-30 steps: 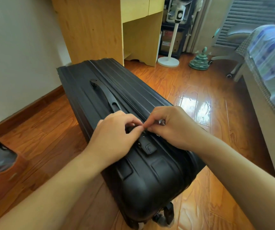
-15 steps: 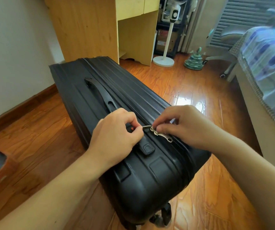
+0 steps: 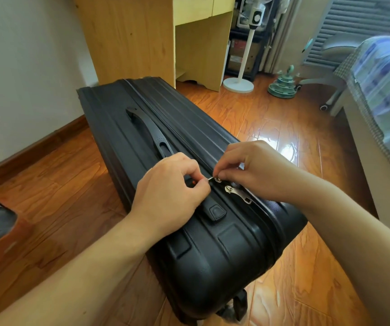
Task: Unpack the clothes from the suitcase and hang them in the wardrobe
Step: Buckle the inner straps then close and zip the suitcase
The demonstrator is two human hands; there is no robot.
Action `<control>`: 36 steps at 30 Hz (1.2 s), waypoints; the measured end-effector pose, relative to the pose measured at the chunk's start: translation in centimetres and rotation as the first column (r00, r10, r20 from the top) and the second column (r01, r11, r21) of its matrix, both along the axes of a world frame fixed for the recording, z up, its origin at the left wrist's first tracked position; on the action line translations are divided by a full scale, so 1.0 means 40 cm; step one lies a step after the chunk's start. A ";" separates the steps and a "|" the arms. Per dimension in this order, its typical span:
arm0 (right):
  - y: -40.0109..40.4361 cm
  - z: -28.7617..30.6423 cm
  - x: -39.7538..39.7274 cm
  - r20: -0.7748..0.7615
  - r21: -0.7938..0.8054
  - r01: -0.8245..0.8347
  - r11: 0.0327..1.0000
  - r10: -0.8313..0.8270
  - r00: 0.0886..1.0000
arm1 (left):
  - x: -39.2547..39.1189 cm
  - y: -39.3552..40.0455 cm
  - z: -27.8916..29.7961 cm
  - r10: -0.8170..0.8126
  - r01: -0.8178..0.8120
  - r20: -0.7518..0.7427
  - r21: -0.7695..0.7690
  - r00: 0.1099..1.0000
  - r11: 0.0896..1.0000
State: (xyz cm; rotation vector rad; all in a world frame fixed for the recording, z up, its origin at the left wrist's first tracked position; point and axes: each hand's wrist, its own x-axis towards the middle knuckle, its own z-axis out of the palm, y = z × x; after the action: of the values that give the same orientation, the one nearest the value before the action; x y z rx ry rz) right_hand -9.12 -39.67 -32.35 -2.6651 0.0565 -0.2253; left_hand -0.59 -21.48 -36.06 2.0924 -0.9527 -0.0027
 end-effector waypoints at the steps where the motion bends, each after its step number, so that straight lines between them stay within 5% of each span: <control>1: -0.002 0.006 -0.014 -0.035 0.017 0.009 1.000 -0.008 0.999 | 0.001 -0.001 0.001 -0.005 0.005 -0.015 -0.006 1.000 1.000; 5: 0.008 0.027 -0.077 -0.226 0.025 0.027 0.999 -0.021 0.974 | 0.008 -0.004 0.008 -0.004 0.001 -0.103 -0.025 0.995 1.000; 9: 0.031 0.026 -0.084 -0.217 -0.090 0.030 0.996 -0.048 0.975 | 0.009 -0.006 0.013 -0.023 0.023 -0.136 -0.006 0.990 1.000; 13: 0.030 0.045 -0.080 -0.286 0.348 0.153 0.925 -0.050 0.957 | 0.012 0.004 0.015 -0.029 0.030 -0.148 0.008 0.989 1.000; 16: -0.009 0.070 -0.096 -0.386 0.521 0.086 0.849 0.144 0.911 | 0.015 0.011 0.007 -0.035 0.035 -0.142 -0.001 0.989 0.999; 25: 0.004 0.000 -0.020 0.085 0.098 -0.116 0.988 0.108 0.991 | 0.021 0.004 0.013 -0.031 0.032 -0.185 -0.001 0.982 1.000; 36: 0.009 -0.048 -0.010 0.317 -0.016 -0.194 0.981 0.189 0.929 | 0.036 0.003 0.006 -0.053 0.059 -0.166 0.030 0.985 0.998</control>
State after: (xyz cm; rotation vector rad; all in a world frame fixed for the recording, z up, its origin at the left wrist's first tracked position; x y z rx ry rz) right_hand -9.51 -39.29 -34.27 -2.5623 -0.3024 -0.5823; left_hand 0.84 -21.37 -35.81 2.0606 -0.9156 -0.2201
